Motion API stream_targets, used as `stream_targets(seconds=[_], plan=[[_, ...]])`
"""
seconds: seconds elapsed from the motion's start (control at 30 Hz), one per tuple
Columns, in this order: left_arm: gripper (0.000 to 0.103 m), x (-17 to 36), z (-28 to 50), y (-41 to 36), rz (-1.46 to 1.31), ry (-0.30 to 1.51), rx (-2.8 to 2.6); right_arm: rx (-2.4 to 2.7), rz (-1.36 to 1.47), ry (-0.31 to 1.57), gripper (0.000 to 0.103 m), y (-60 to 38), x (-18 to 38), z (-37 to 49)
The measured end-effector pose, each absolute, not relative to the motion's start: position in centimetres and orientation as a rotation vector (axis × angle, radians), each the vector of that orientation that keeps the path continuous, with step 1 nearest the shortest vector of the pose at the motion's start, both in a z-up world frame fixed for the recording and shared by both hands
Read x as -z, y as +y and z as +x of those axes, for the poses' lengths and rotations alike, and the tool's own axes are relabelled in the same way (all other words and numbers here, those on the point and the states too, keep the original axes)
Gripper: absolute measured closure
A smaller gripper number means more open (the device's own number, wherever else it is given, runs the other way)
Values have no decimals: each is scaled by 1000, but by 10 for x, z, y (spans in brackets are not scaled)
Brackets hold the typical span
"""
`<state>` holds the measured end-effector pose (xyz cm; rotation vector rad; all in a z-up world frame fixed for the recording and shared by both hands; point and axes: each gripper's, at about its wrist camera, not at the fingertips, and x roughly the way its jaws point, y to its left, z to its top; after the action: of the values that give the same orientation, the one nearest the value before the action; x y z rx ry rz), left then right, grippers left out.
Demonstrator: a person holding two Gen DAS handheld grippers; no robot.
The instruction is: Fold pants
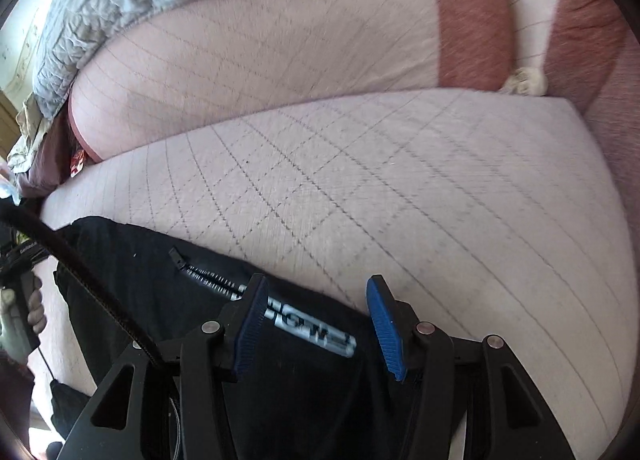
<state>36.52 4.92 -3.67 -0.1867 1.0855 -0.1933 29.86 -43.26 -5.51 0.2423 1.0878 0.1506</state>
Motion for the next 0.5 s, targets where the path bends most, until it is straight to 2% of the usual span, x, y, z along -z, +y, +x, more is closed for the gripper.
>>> stream_targets(seconds=[0.03, 0.1, 0.17, 0.2, 0.23, 0.3, 0.33, 0.37, 0.4, 0.5], plan=[[13, 38, 368, 46, -174, 1090, 212, -165, 242, 1086, 47, -429, 56, 302], [11, 40, 370, 38, -132, 1099, 230, -196, 241, 1089, 40, -425, 57, 308], [11, 40, 370, 30, -101, 1103, 261, -243, 246, 1098, 40, -420, 57, 313], [21, 40, 370, 27, -99, 1104, 280, -261, 245, 1102, 40, -417, 58, 313], [50, 38, 367, 22, -91, 1100, 291, -279, 237, 1108, 40, -413, 58, 313], [91, 38, 365, 12, -59, 1108, 324, -314, 210, 1120, 41, -404, 60, 311], [92, 38, 363, 8, -51, 1111, 334, -319, 183, 1121, 43, -399, 59, 308], [92, 36, 360, 3, -22, 1097, 326, -321, 143, 1125, 60, -393, 59, 305], [92, 35, 359, 0, -7, 1093, 317, -312, 118, 1130, 83, -389, 60, 303], [92, 26, 350, -4, 19, 1060, 285, -284, 124, 1117, 95, -390, 55, 297]])
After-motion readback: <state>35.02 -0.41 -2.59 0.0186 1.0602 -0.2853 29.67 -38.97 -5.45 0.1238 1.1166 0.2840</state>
